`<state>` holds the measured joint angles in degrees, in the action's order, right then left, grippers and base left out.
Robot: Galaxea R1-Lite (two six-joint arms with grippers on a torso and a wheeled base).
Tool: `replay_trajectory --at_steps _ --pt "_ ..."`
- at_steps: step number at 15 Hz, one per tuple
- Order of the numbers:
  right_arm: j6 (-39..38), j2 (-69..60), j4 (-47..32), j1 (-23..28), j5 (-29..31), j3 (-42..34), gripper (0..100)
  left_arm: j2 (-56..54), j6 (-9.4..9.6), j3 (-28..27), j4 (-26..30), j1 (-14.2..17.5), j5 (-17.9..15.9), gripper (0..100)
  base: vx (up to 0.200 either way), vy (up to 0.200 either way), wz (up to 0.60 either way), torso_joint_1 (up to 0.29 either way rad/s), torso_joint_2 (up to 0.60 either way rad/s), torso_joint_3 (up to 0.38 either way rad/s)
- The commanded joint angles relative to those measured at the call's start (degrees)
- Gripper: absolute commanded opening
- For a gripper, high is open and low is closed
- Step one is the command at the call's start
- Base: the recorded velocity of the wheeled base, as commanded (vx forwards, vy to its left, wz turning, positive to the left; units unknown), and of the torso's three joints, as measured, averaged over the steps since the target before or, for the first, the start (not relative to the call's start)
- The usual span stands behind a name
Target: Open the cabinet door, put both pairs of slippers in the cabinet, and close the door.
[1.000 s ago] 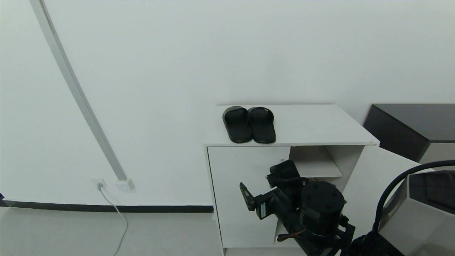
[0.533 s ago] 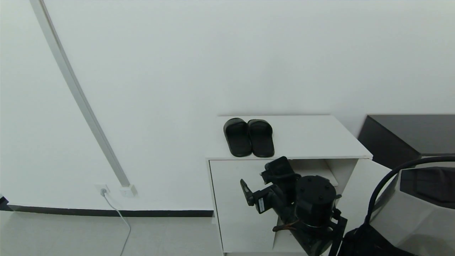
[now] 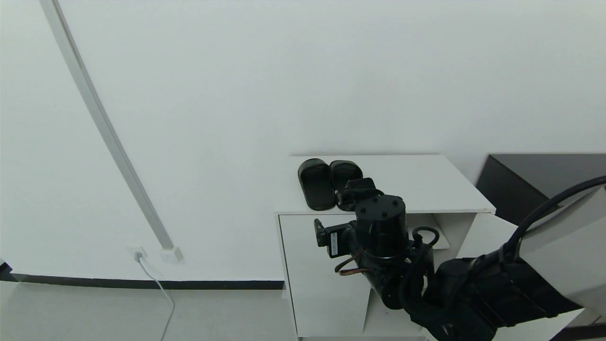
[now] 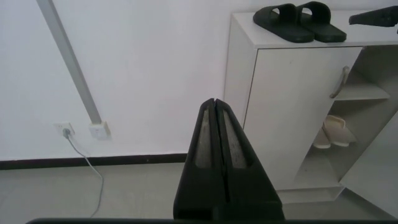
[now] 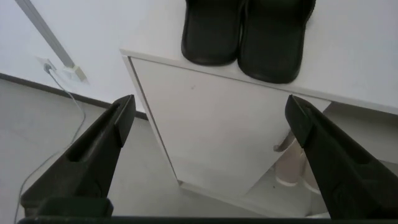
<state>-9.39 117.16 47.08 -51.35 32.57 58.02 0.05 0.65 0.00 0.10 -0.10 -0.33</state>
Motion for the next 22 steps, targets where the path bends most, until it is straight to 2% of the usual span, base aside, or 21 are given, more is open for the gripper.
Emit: replay_trajectory --at_steps 1,13,16,22 --pt "-0.11 -0.09 -0.06 0.02 0.12 0.7 100 0.04 -0.03 0.0 -0.01 0.01 -0.02 0 0.0 0.0 0.0 0.0 0.0 0.0" --pt "-0.28 5.0 0.29 2.92 0.03 2.89 100 0.04 -0.03 0.0 -0.01 0.01 -0.02 0 0.2 0.0 0.0 0.0 0.0 0.002" --pt "-1.07 8.43 1.08 3.71 -0.14 4.91 100 0.04 -0.03 0.0 -0.01 0.01 -0.02 0 0.0 0.0 0.0 0.0 0.0 0.0" --pt "-1.07 17.48 1.61 5.91 -0.49 13.88 100 0.04 -0.03 0.0 -0.01 0.01 -0.02 0 0.0 0.0 0.0 0.0 0.0 0.0"
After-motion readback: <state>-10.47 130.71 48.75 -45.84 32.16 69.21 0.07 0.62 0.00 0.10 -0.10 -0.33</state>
